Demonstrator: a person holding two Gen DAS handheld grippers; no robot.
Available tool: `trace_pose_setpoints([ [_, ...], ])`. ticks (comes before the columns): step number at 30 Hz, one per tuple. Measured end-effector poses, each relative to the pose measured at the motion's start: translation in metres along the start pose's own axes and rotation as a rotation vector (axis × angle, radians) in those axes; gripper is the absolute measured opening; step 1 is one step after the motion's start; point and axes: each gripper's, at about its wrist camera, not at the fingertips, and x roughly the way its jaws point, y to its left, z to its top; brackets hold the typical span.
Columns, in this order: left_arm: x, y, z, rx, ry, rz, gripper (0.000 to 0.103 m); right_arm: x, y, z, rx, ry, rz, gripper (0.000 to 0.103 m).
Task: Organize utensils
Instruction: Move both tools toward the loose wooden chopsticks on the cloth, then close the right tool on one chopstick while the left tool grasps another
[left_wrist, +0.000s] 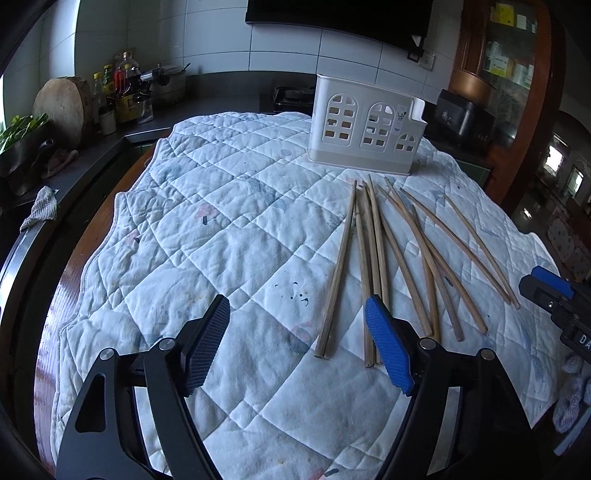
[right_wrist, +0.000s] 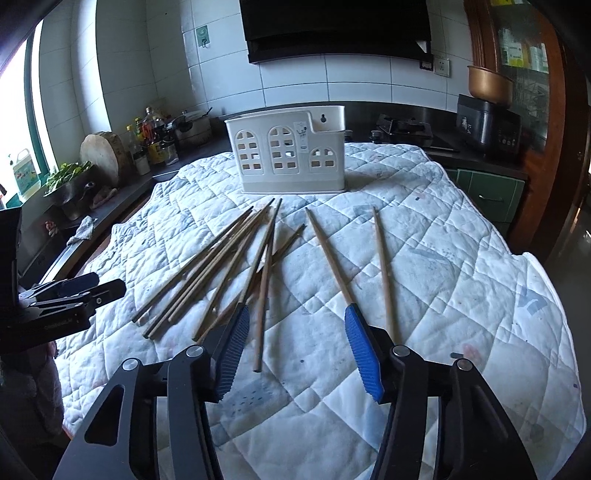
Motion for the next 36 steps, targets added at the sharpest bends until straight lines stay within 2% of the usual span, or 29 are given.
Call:
trace_pose_setpoints([
  [5,0.001,0.004,-0.001,-0.001,0.003,-0.020,0.070,0.014,0.029,-0.002,-0.026,0.039,0.072,0.041],
  [11,0.000,0.016,-0.003,-0.013,0.002,-0.037,0.066,0.041,0.047,-0.005,-0.027,0.096,0.110,0.027],
  [17,0.004,0.025,-0.003,-0.030,0.009,-0.076,0.060,0.060,0.049,-0.004,-0.009,0.131,0.080,0.021],
  [27,0.017,0.014,-0.005,0.003,0.036,-0.123,0.056,0.073,0.046,-0.006,0.015,0.155,0.022,0.009],
  [36,0.030,0.002,-0.002,0.050,0.066,-0.144,0.054,0.079,0.045,-0.007,0.020,0.164,0.005,0.009],
])
